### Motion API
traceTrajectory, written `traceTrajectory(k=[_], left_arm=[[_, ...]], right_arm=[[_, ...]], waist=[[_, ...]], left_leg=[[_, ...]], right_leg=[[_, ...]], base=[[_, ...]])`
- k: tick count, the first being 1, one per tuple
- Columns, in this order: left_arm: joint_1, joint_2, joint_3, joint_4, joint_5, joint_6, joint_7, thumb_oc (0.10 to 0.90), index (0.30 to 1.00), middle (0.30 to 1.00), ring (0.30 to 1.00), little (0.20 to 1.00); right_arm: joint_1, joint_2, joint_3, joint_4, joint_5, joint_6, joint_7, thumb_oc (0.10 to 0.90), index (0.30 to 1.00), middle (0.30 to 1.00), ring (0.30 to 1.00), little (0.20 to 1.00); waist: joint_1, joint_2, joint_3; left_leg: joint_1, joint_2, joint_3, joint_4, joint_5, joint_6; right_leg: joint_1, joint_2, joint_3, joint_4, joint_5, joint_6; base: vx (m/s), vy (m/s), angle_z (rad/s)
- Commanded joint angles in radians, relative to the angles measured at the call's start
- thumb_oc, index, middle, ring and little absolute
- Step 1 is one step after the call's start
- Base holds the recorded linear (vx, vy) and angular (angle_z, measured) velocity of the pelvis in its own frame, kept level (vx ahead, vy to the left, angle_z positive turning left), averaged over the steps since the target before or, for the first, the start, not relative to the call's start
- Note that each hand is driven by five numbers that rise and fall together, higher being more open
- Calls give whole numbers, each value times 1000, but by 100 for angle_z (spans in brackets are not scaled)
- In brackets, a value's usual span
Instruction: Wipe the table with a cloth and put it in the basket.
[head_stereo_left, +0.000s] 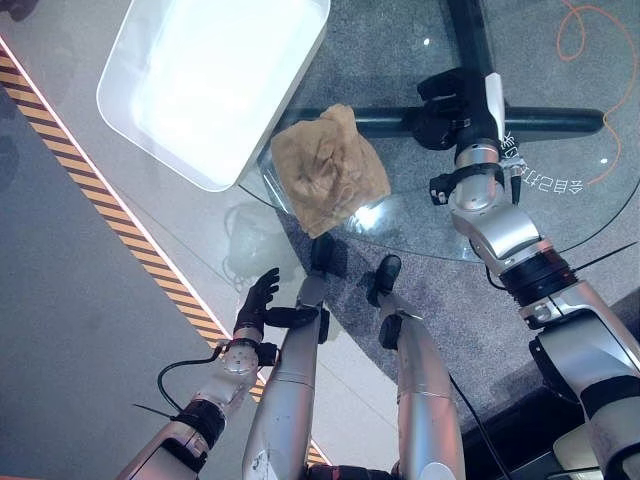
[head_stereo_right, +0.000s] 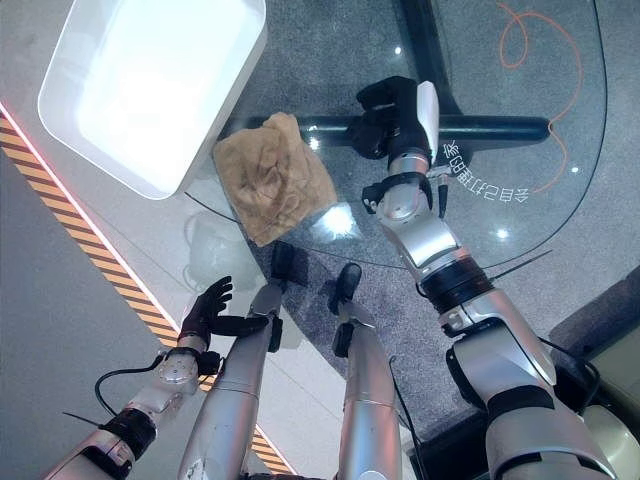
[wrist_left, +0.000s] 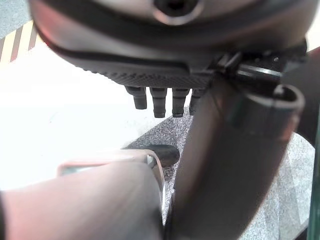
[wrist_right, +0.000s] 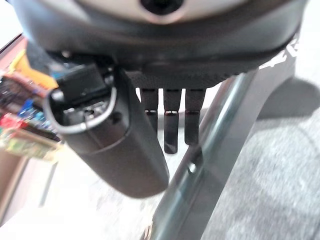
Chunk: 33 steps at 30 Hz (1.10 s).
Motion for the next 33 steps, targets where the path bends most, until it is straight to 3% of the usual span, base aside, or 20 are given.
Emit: traceTrajectory(k=[1, 12, 16, 21, 33], left_arm=[[98, -18, 13, -20, 28, -26, 0, 800, 900, 900, 900, 900], [78, -31, 11, -25, 25, -4, 8, 800, 900, 900, 900, 900], [58, -50, -4, -13, 25, -1, 18, 800, 900, 900, 900, 900], [46, -57, -23, -4, 23, 2, 25, 800, 900, 900, 900, 900], [15, -67, -53, 0, 5, 17, 26, 800, 900, 900, 900, 900]], right_arm=[[23, -20, -12, -171, -61, -51, 24, 800, 900, 900, 900, 900], [73, 63, 18, -233, -151, 1, 15, 800, 900, 900, 900, 900], [49, 92, 44, -159, -229, 48, -59, 800, 900, 900, 900, 900], [12, 112, 80, -100, -246, 76, -22, 800, 900, 900, 900, 900], [-78, 155, 140, 64, -204, 98, -62, 800, 900, 900, 900, 900]], waist=[[25, 17, -18], [27, 9, -18], [33, 13, -18], [43, 23, -18], [74, 44, -18]], left_leg=[[59, -38, 50, 31, -134, 48], [61, -39, 46, 26, -126, 44], [51, -43, 43, 30, -127, 44], [38, -48, 37, 33, -124, 42], [21, -59, 25, 31, -115, 38]], right_leg=[[16, 12, 44, -110, 114, 70], [23, 12, 41, -119, 116, 73], [18, 6, 35, -126, 121, 75], [5, 0, 29, -125, 126, 77], [-6, -13, 12, -130, 131, 82]], base=[[0, 0, 0], [-1, 4, 1], [0, 0, 0], [0, 4, 1], [-2, 29, 6]])
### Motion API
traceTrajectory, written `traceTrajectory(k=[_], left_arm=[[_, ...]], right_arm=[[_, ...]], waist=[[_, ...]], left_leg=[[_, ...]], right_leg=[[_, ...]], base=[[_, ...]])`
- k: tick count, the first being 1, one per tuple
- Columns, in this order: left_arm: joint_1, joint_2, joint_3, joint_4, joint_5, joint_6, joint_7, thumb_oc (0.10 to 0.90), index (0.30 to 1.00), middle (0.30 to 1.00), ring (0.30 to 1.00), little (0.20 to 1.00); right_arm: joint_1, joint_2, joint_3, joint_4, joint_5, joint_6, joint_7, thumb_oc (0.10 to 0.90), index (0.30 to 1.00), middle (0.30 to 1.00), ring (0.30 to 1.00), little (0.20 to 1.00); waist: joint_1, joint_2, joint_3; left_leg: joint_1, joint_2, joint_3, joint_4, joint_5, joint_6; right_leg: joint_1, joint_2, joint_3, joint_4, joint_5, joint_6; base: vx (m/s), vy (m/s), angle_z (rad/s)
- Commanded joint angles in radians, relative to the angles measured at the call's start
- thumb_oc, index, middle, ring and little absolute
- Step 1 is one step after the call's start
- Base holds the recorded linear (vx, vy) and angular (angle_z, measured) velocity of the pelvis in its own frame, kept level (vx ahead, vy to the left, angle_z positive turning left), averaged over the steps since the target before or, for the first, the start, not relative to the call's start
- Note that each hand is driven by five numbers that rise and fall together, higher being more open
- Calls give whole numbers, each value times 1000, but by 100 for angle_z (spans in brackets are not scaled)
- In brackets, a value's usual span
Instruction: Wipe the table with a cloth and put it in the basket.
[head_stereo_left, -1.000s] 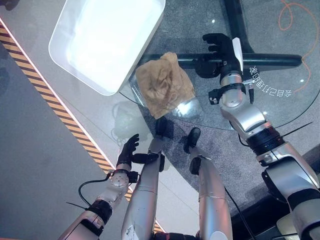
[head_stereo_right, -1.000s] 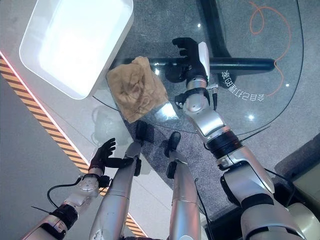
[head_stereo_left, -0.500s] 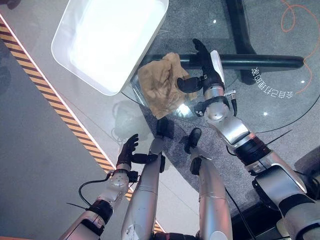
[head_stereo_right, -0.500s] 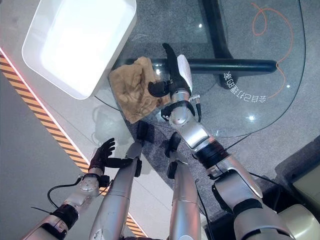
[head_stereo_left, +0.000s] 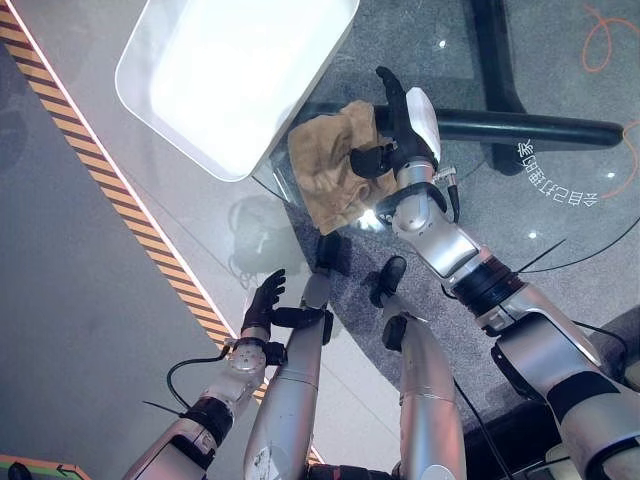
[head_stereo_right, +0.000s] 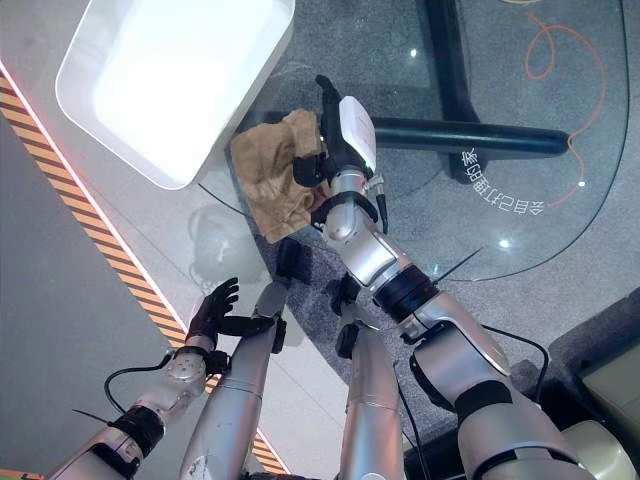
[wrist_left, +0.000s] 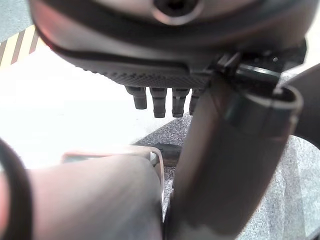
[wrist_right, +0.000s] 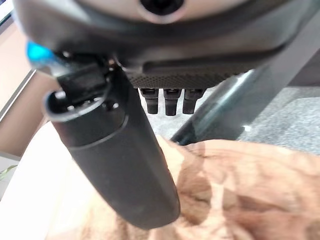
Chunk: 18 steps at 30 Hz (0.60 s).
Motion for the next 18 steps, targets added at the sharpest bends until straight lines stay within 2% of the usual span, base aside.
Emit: traceTrajectory(k=[1, 5, 6, 7, 8, 10, 11, 12, 13, 18], left_arm=[[36, -29, -38, -17, 5, -9, 20, 800, 900, 900, 900, 900], [35, -30, -43, -20, 7, -9, 18, 800, 900, 900, 900, 900], [58, -31, -51, -21, 7, -9, 17, 800, 900, 900, 900, 900], [35, -26, -45, -26, 6, -6, 16, 800, 900, 900, 900, 900], [56, -28, -53, -26, 6, -6, 15, 800, 900, 900, 900, 900], [52, -25, -54, -31, 3, 0, 15, 800, 900, 900, 900, 900], [30, -23, -47, -36, 2, 4, 18, 800, 900, 900, 900, 900], [29, -23, -47, -40, 3, 6, 19, 800, 900, 900, 900, 900], [51, -23, -53, -41, 2, 6, 16, 800, 900, 900, 900, 900], [53, -10, -53, -51, 3, 11, 8, 800, 900, 900, 900, 900]], right_arm=[[-28, -10, 26, 33, 29, -10, -22, 800, 900, 900, 900, 900], [-42, -3, 33, 69, 49, -31, 3, 800, 900, 900, 900, 900], [-20, 3, 37, 72, 47, -32, 15, 800, 900, 900, 900, 900], [-48, 4, 44, 76, 51, -35, 52, 800, 900, 900, 900, 900], [-26, 11, 48, 77, 51, -35, 58, 800, 900, 900, 900, 900], [-29, 17, 64, 78, 51, -27, 114, 800, 900, 900, 900, 900], [-51, 16, 69, 75, 46, -16, 138, 800, 900, 900, 900, 900], [-51, 20, 78, 74, 43, -1, 156, 800, 900, 900, 900, 900], [-28, 26, 89, 78, 47, 8, 170, 800, 900, 900, 900, 900], [-27, 21, 114, 120, 62, 45, 209, 800, 900, 900, 900, 900]], waist=[[41, 45, -17], [49, 48, -17], [55, 51, -17], [54, 50, -17], [59, 52, -17], [62, 52, -17], [59, 49, -17], [61, 48, -17], [68, 50, -17], [76, 49, -17]], left_leg=[[4, -42, 63, 102, -143, 55], [-2, -43, 61, 102, -141, 55], [37, -40, 59, 107, -175, 52], [-4, -44, 59, 102, -140, 54], [34, -41, 58, 108, -174, 51], [32, -40, 59, 109, -173, 50], [-7, -42, 60, 103, -139, 52], [-4, -43, 60, 99, -136, 52], [37, -40, 59, 103, -169, 48], [31, -39, 53, 104, -165, 46]], right_leg=[[-7, 4, 40, -129, 139, 85], [-8, -1, 34, -132, 140, 87], [25, 2, 43, -119, 110, 96], [-9, -2, 30, -129, 140, 88], [22, 1, 39, -115, 110, 97], [20, -2, 37, -111, 109, 97], [-12, -6, 24, -124, 139, 89], [-8, -6, 22, -128, 139, 89], [27, -3, 30, -116, 109, 98], [25, -6, 23, -113, 110, 100]], base=[[-3, 40, 5], [10, 15, 7], [2, 19, 10], [56, 10, 11], [2, 17, 9], [0, 12, 3], [-59, 19, 0], [0, 0, 0], [49, 2, 2], [10, -1, 1]])
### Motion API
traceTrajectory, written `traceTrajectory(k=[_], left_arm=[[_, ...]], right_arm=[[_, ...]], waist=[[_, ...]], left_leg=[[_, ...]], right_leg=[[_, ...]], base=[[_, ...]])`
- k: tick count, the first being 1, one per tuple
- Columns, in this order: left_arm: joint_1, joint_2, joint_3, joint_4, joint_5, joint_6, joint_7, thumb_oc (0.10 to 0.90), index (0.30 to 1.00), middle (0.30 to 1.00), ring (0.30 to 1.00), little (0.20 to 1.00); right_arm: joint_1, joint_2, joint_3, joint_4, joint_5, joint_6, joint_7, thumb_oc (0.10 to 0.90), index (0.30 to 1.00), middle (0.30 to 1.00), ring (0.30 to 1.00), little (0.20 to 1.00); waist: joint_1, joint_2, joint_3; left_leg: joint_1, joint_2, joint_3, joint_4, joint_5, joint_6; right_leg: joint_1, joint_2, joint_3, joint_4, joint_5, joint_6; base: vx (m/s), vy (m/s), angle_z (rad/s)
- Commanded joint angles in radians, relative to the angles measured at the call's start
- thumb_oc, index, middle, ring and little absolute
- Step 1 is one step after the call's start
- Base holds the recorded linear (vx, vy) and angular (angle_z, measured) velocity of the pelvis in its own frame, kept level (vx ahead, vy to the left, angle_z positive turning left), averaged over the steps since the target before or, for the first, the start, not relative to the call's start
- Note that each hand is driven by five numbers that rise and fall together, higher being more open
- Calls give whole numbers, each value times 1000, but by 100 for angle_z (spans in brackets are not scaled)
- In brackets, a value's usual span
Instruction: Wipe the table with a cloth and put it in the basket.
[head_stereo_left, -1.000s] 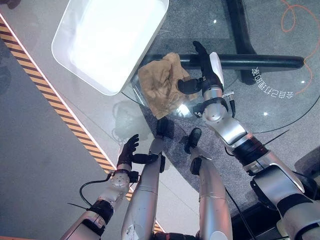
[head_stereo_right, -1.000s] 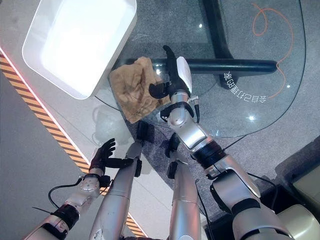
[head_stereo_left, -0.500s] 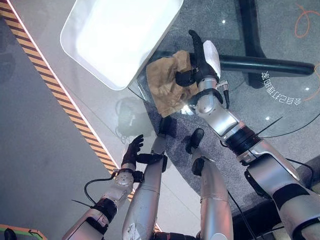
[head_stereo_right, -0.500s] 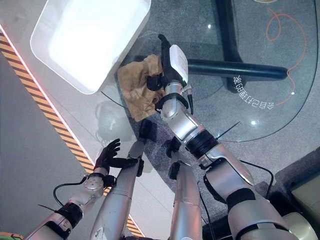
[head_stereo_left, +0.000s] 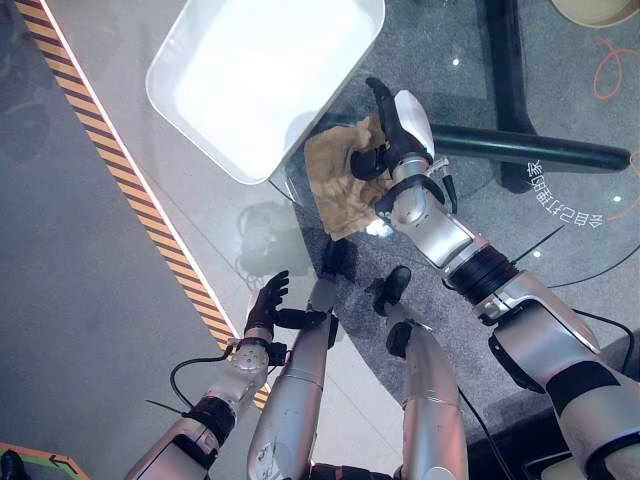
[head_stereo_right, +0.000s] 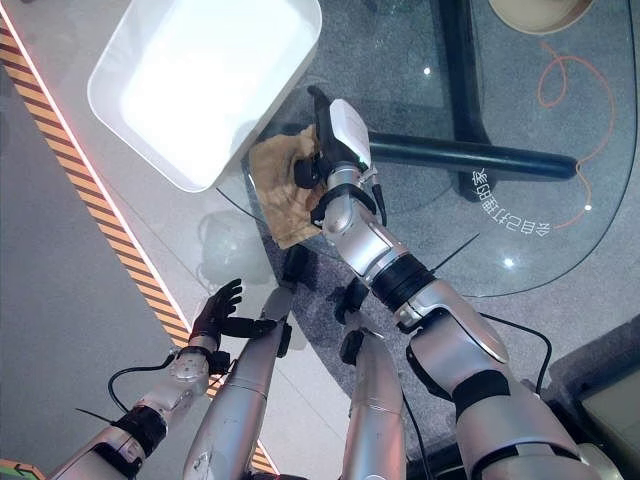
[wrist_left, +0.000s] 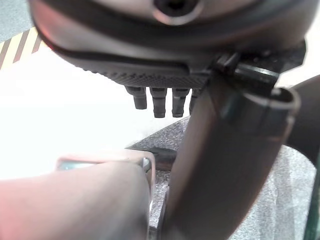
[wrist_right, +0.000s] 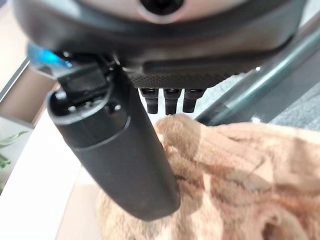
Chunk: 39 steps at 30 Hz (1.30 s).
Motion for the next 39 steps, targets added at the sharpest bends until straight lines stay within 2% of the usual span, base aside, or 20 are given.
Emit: traceTrajectory(k=[1, 13, 20, 22, 24, 39], left_arm=[[51, -5, -48, -37, 2, 0, 9, 800, 900, 900, 900, 900], [52, 13, -51, -41, 3, -2, -18, 800, 900, 900, 900, 900], [51, 21, -50, -51, -2, 7, -20, 800, 900, 900, 900, 900], [55, 24, -50, -54, -1, 5, -21, 800, 900, 900, 900, 900], [58, 26, -49, -55, -1, 2, -24, 800, 900, 900, 900, 900], [67, 34, -47, -61, -4, -3, -25, 800, 900, 900, 900, 900]], right_arm=[[23, 21, 43, 48, 69, 38, 114, 800, 900, 900, 900, 900], [-3, 21, 93, 167, 101, 126, 362, 800, 900, 900, 900, 900], [-16, 16, 95, 199, 90, 160, 404, 800, 900, 900, 900, 900], [-18, 9, 102, 213, 74, 189, 449, 254, 432, 432, 432, 354], [-16, 5, 106, 219, 71, 187, 461, 100, 300, 300, 300, 200], [-16, -1, 89, 224, 67, 176, 464, 100, 300, 300, 300, 200]], waist=[[43, 28, -5], [60, 24, -5], [64, 23, -5], [66, 20, -5], [67, 20, -5], [66, 19, -5]], left_leg=[[-6, -35, 82, 120, -164, 58], [-10, -31, 70, 113, -156, 54], [-14, -31, 69, 115, -154, 54], [-14, -30, 67, 113, -153, 54], [-15, -29, 67, 113, -152, 54], [-12, -29, 66, 114, -154, 55]], right_leg=[[-20, -2, 50, -114, 128, 99], [-17, -4, 33, -120, 132, 97], [-19, -3, 29, -119, 133, 97], [-18, -3, 27, -120, 133, 97], [-18, -3, 27, -120, 133, 96], [-16, 1, 28, -116, 133, 95]], base=[[-3, -12, 3], [0, -3, 2], [0, 0, 0], [0, 0, 0], [0, 0, 0], [1, -1, 3]])
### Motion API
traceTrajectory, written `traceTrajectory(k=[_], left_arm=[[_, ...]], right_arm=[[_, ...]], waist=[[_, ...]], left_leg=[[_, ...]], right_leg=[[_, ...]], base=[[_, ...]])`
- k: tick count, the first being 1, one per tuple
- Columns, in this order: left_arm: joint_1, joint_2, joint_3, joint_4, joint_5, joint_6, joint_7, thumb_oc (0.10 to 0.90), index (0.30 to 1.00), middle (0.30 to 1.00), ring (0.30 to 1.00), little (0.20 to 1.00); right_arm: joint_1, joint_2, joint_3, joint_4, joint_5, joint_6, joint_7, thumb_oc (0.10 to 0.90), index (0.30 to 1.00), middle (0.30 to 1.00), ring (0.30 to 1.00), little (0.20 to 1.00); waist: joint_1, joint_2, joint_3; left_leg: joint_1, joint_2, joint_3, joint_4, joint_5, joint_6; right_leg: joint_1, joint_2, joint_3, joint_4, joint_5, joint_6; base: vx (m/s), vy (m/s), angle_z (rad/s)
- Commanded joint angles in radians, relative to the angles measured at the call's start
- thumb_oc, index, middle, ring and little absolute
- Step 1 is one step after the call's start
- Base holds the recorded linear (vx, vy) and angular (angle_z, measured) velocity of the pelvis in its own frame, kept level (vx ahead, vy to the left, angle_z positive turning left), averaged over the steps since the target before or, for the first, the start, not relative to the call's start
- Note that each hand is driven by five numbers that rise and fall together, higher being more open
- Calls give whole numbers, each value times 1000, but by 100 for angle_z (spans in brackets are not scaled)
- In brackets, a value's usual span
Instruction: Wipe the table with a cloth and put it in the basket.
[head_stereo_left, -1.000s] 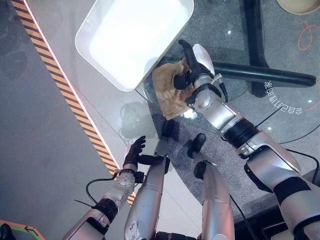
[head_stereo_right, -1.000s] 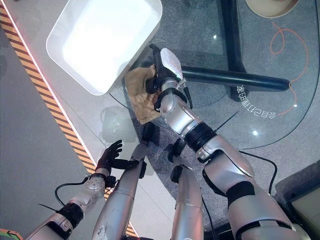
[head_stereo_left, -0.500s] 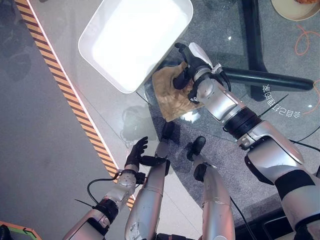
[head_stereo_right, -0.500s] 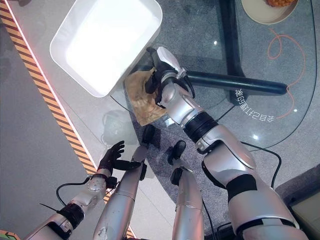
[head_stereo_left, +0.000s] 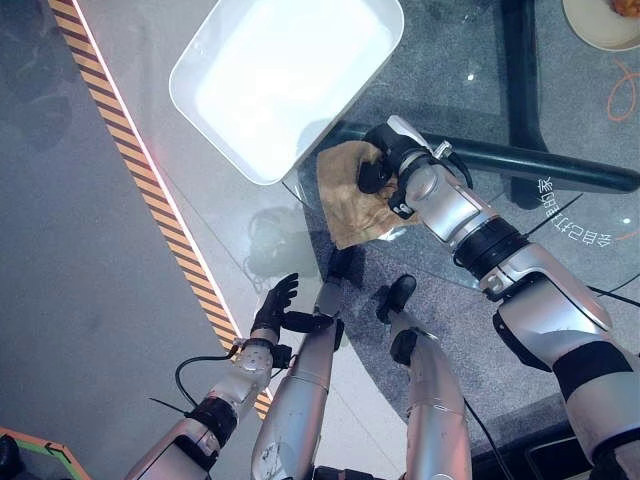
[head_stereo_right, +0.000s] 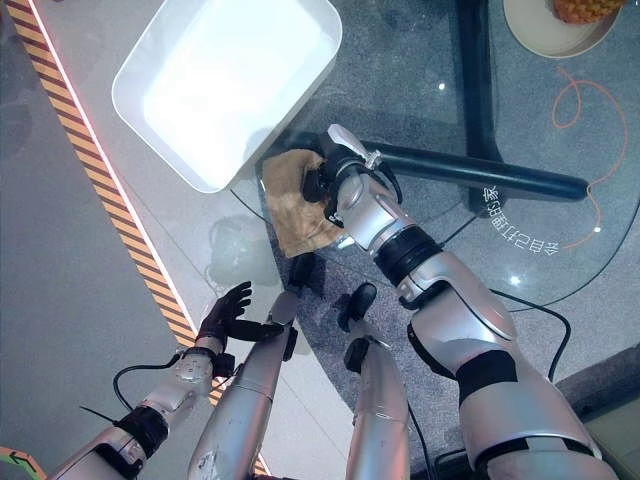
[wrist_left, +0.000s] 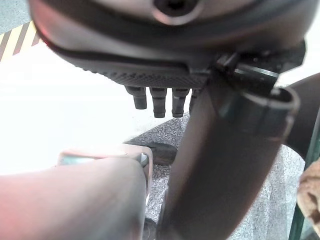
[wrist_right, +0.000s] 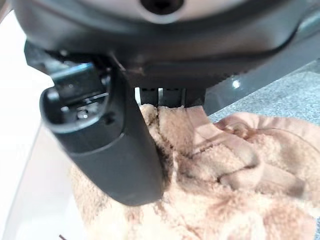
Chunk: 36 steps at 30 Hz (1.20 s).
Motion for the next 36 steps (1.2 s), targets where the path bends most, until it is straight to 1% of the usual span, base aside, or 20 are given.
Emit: traceTrajectory(k=[1, 8, 12, 13, 16, 17, 18, 19, 20, 21, 24, 30, 36], left_arm=[[67, 32, -13, -43, -1, -27, 1, 800, 900, 900, 900, 900], [67, 32, -11, -48, -1, -25, 3, 800, 900, 900, 900, 900], [68, 31, -10, -50, -2, -24, 4, 800, 900, 900, 900, 900], [72, 31, -9, -48, -3, -27, 6, 800, 900, 900, 900, 900], [74, 31, -8, -49, -6, -26, 14, 800, 900, 900, 900, 900], [74, 31, -8, -49, -6, -26, 14, 800, 900, 900, 900, 900], [78, 34, -6, -47, -8, -28, 16, 800, 900, 900, 900, 900], [79, 34, -6, -47, -8, -28, 16, 800, 900, 900, 900, 900], [81, 35, -3, -46, -8, -27, 19, 800, 900, 900, 900, 900], [84, 36, 2, -44, -7, -28, 21, 800, 900, 900, 900, 900], [92, 47, 9, -44, -14, -33, 24, 800, 900, 900, 900, 900], [113, 70, 21, -38, -29, -56, 15, 800, 900, 900, 900, 900], [128, 92, 27, -26, -41, -73, 4, 800, 900, 900, 900, 900]], right_arm=[[125, 20, 49, 38, 71, 39, 67, 100, 300, 300, 300, 200], [131, 20, 43, 21, 82, 40, 43, 100, 300, 300, 300, 200], [130, 15, 32, 8, 91, 32, -10, 100, 300, 300, 300, 200], [131, 9, 25, -6, 87, 16, -79, 100, 300, 300, 300, 200], [123, -9, 5, -25, 73, 2, -189, 100, 300, 300, 300, 200], [123, -9, 5, -25, 74, 2, -190, 100, 300, 300, 300, 200], [115, -26, -8, -34, 67, -8, -252, 100, 300, 300, 300, 200], [115, -27, -9, -35, 66, -9, -256, 100, 300, 300, 300, 200], [107, -43, -23, -41, 61, -8, -315, 100, 300, 300, 300, 200], [100, -59, -37, -42, 55, -15, -350, 100, 300, 300, 300, 200], [89, -110, -65, -49, 39, -23, -414, 100, 300, 300, 300, 200], [69, -209, -97, -38, 49, -33, -481, 100, 300, 300, 300, 200], [55, -290, -107, 13, 92, -66, -530, 100, 300, 300, 300, 200]], waist=[[37, 6, 38], [34, 5, 38], [31, 5, 38], [28, 5, 38], [22, 4, 38], [22, 4, 38], [19, 2, 38], [18, 1, 38], [15, -2, 38], [11, -6, 38], [1, -16, 38], [-16, -25, 38], [-27, -27, 38]], left_leg=[[9, -29, 100, 108, -157, 62], [9, -28, 102, 111, -158, 62], [11, -27, 104, 112, -159, 63], [11, -26, 107, 114, -161, 63], [15, -25, 110, 115, -164, 64], [15, -25, 110, 115, -164, 64], [18, -23, 111, 117, -167, 65], [19, -23, 111, 117, -168, 65], [23, -21, 112, 118, -172, 65], [24, -19, 113, 119, -175, 67], [28, -14, 114, 122, -182, 71], [36, -6, 120, 127, -197, 79], [41, -2, 125, 130, -209, 82]], right_leg=[[-12, -1, 69, -115, 142, 100], [-12, 0, 71, -115, 143, 100], [-13, 2, 75, -113, 143, 99], [-13, 3, 76, -111, 142, 99], [-10, 6, 82, -109, 141, 100], [-10, 6, 82, -109, 141, 100], [-8, 8, 86, -108, 141, 101], [-8, 8, 86, -108, 141, 101], [-3, 9, 89, -108, 142, 103], [-2, 11, 90, -108, 142, 104], [0, 16, 94, -106, 145, 108], [-1, 23, 107, -101, 146, 108], [-3, 26, 113, -97, 145, 106]], base=[[0, 0, 0], [0, 0, 0], [0, 0, 0], [0, 0, 0], [0, 0, 0], [0, 0, 0], [0, 0, 0], [0, 0, 0], [0, 0, 0], [0, 0, 0], [0, 0, 0], [-2, -5, -3], [-2, -19, -10]])
